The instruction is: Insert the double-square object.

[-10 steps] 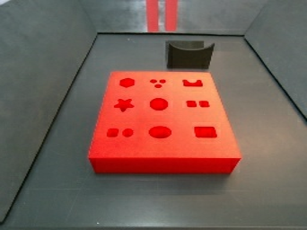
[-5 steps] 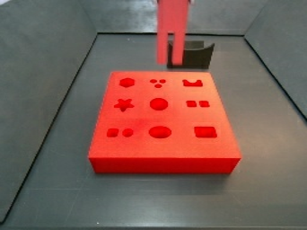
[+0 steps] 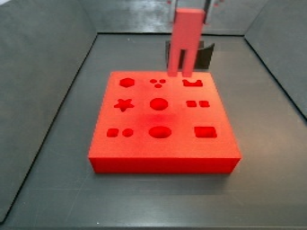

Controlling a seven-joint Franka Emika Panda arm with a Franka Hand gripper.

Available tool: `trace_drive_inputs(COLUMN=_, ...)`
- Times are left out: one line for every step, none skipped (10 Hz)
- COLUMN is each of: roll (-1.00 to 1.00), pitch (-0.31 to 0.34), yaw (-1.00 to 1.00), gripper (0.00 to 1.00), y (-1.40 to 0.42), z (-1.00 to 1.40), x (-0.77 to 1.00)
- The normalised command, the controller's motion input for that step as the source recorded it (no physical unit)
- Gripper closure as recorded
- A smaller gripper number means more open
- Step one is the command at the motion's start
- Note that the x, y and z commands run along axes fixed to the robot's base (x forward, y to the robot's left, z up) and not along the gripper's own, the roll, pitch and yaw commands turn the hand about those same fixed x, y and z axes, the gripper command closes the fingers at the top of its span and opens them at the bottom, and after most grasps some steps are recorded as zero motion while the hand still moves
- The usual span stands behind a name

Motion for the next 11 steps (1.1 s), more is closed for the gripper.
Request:
trace_drive_inputs(roll=0.31, pitch=0.156, yaw=0.0, gripper=1.0, y=-0.28, z=-0.01, x=0.8)
trace_drive_inputs(roll=0.17, pitch=0.069, yaw=0.0, gripper=1.0, y=-0.14, z=-0.17, x=0.81)
trace_drive_inputs(roll=0.09, pitch=0.0, yaw=0.0, gripper=1.0, y=-0.01, z=-0.23, x=0.68)
trace_drive_inputs(roll=0.0, pitch=-0.013, yaw=0.0, gripper=1.0, y=0.0, z=-0.31, x=0.64)
trace_drive_inputs(roll=0.0, pitch=-0.063, yaw=0.0, gripper=1.0, y=0.0, z=-0.31, x=0.54)
trace_drive_inputs(roll=-0.01, pitch=-0.07, yaw=0.07, gripper=1.0, y=0.0, z=-0.27, x=0.45)
trace_drive_inputs(roll=-0.01, pitch=-0.059, yaw=0.15, gripper=1.0, y=0.0, z=-0.24, x=0.37)
trace_drive_inputs(roll=0.0, pitch=-0.034, yaw=0.13, gripper=1.0, y=0.0, z=-0.18, x=0.28)
trace_drive_inputs(roll=0.01, pitch=-0.017, yaw=0.13, gripper=1.0, y=0.03, z=-0.15, x=0.18)
trace_drive_inputs(roll=0.03, pitch=-0.009, yaw=0.13, gripper=1.0, y=0.01, z=-0.17, x=0.17)
trace_drive_inputs(roll=0.06, pitch=0.0, yaw=0.13, gripper=1.0, y=0.0, z=-0.16, x=0.0)
